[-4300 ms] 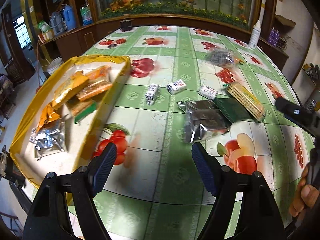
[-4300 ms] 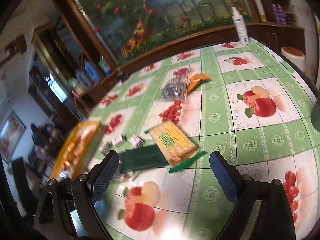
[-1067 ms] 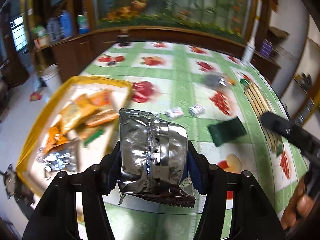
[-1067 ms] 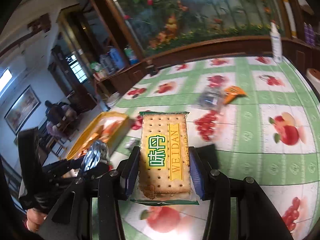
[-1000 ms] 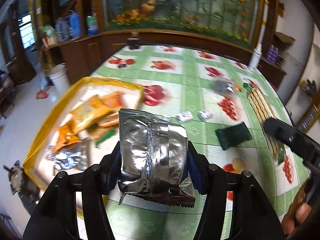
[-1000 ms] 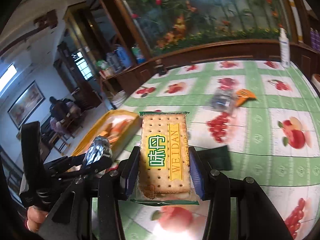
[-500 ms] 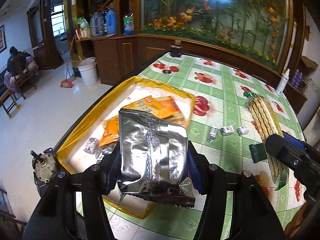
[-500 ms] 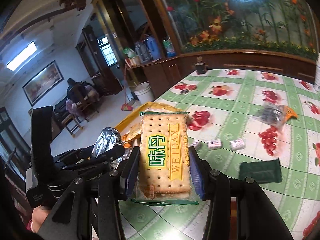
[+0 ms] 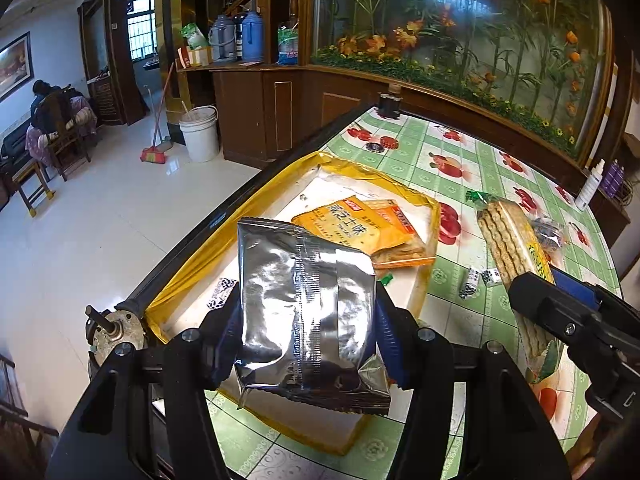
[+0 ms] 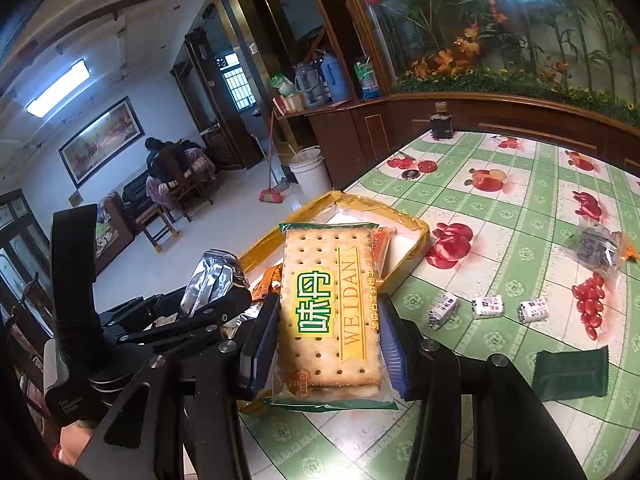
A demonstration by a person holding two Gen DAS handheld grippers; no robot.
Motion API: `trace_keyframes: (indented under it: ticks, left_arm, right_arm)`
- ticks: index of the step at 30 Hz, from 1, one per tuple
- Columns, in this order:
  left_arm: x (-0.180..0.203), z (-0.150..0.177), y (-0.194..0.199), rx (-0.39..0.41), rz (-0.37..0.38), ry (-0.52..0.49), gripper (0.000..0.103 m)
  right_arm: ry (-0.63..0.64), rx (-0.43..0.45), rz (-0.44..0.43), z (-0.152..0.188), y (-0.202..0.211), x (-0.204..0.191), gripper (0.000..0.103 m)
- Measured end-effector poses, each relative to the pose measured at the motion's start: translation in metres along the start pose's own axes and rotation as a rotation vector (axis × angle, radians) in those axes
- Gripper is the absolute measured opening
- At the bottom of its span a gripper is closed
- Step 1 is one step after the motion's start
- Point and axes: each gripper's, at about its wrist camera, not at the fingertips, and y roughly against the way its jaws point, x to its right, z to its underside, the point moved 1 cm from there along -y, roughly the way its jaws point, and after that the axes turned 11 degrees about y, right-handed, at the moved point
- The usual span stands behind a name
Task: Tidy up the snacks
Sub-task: 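Carry the WEIDAN pack and foil bag with both tools over the tray, then open the right tool to drop the WEIDAN pack in the tray while the left tool releases the foil bag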
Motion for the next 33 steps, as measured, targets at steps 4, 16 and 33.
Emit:
trace_keyframes:
  ticks: [4,16,33]
  left_arm:
    - [-0.010,-0.002,-0.012,-0.020,-0.018,0.020,0.058]
    - [-0.035,-0.001,-0.047,-0.091,-0.056,0.076,0.058]
    - [-0.046,0.000,-0.055,-0.077,-0.102,0.097,0.066]
  right_arm:
    - [0.004,-0.007,-0.024,-0.004,-0.018,-0.001,0.047]
    - [0.031,-0.093,-0.080,-0.013,-0.091,-0.011,0.047]
    - [0.018,-0.113,-0.103,-0.012,-0.121,-0.012,0.063]
